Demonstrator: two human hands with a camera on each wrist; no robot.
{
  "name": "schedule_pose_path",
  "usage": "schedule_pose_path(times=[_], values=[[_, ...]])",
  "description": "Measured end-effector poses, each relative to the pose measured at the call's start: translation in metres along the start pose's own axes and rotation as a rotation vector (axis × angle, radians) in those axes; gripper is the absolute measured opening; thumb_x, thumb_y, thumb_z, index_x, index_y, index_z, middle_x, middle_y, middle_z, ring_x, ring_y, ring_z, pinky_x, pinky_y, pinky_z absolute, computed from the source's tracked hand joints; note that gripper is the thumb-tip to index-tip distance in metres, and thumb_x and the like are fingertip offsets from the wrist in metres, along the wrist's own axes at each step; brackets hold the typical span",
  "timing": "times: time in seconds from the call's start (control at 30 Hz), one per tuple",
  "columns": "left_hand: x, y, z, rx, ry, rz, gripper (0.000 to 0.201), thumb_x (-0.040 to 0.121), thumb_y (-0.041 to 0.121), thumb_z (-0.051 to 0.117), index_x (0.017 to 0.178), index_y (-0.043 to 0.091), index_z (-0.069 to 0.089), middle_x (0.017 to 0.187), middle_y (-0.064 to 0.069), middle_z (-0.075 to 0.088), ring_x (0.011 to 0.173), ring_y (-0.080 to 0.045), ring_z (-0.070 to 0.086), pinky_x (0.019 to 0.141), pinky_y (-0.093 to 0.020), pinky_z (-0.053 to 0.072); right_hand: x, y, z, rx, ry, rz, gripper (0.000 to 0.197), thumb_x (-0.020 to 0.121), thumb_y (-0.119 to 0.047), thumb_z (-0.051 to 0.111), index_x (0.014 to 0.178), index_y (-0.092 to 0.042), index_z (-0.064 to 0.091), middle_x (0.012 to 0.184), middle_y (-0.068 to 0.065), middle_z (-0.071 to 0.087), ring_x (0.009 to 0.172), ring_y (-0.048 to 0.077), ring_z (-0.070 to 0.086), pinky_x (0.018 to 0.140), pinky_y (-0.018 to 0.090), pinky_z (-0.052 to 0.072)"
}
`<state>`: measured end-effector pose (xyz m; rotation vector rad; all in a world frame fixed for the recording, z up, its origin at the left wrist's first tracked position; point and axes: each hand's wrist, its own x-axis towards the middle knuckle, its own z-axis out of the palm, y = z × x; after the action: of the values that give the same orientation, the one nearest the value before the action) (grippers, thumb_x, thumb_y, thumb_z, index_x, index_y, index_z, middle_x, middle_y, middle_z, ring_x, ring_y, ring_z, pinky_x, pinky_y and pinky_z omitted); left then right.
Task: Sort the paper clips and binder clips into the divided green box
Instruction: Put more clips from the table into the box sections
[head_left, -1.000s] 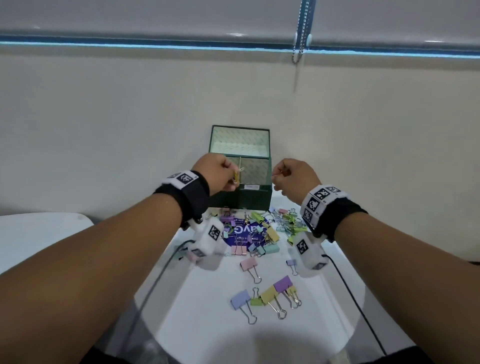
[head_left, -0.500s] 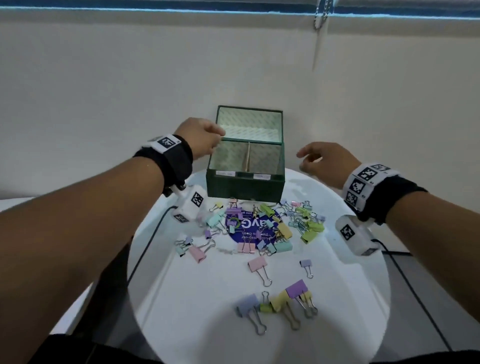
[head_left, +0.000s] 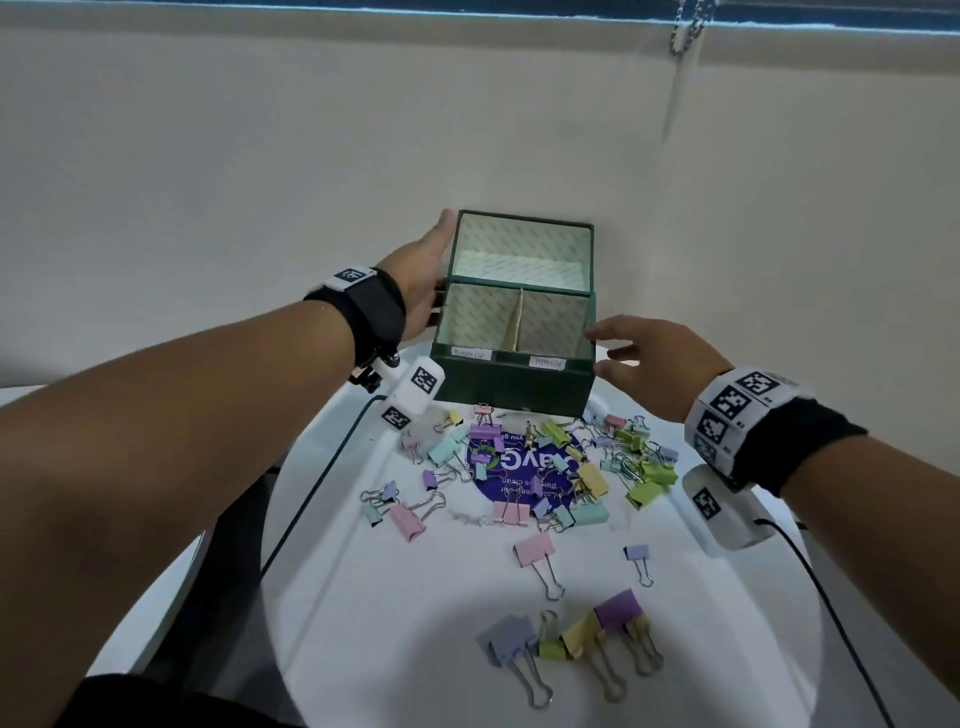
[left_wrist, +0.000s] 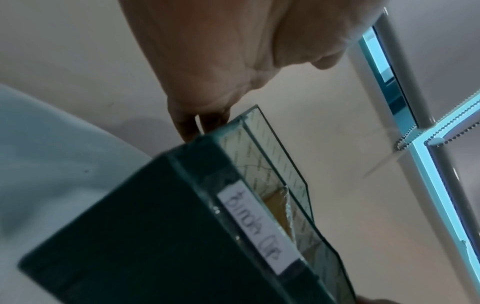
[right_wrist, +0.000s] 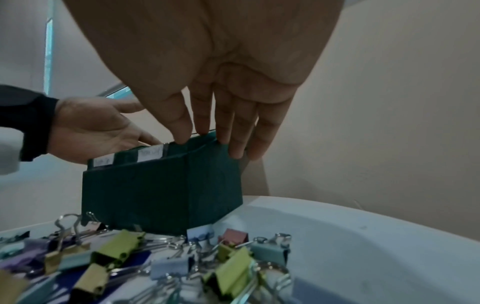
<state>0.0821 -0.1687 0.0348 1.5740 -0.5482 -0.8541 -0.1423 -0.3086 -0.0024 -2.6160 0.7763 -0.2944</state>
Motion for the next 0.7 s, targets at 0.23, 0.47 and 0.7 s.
schedule_pose_path(times=[0.23,0.47,0.7], values=[[0.010,-0.011,-0.012,0.063,-0.053,-0.039,0.054,0.099,0.056,0.045,0.130,0.014,0.061,0.097,0.002,0.068,0.085,-0.012,0.065,0.066,-0.025,0.053,-0.005,0.005,0.003,0.025,0.067,0.011,0.026,0.090,-0.021,0.068,0.110,-0.030,0.053,0.113,-0.013,0.061,0.094,0.012,0.065,0.083,0.030,0.050],[0.015,-0.006,-0.030,0.204,0.005,-0.030,0.063,0.084,0.061,0.065,0.129,0.016,0.062,0.126,-0.006,0.065,0.100,-0.021,0.061,0.096,-0.038,0.049,-0.012,0.013,0.012,-0.409,-0.279,0.147,0.042,0.090,-0.035,0.069,0.131,-0.034,0.058,0.133,-0.003,0.058,0.113,0.021,0.059,0.093,0.031,0.047],[0.012,-0.008,-0.047,0.209,0.052,-0.101,0.065,0.096,0.055,0.052,0.141,0.009,0.041,0.129,-0.016,0.058,0.114,-0.034,0.062,0.100,-0.048,0.048,-0.002,0.015,0.021,-0.320,-0.293,0.185,0.012,0.083,-0.024,0.073,0.092,-0.031,0.069,0.096,-0.008,0.068,0.088,0.014,0.063,0.081,0.029,0.053]])
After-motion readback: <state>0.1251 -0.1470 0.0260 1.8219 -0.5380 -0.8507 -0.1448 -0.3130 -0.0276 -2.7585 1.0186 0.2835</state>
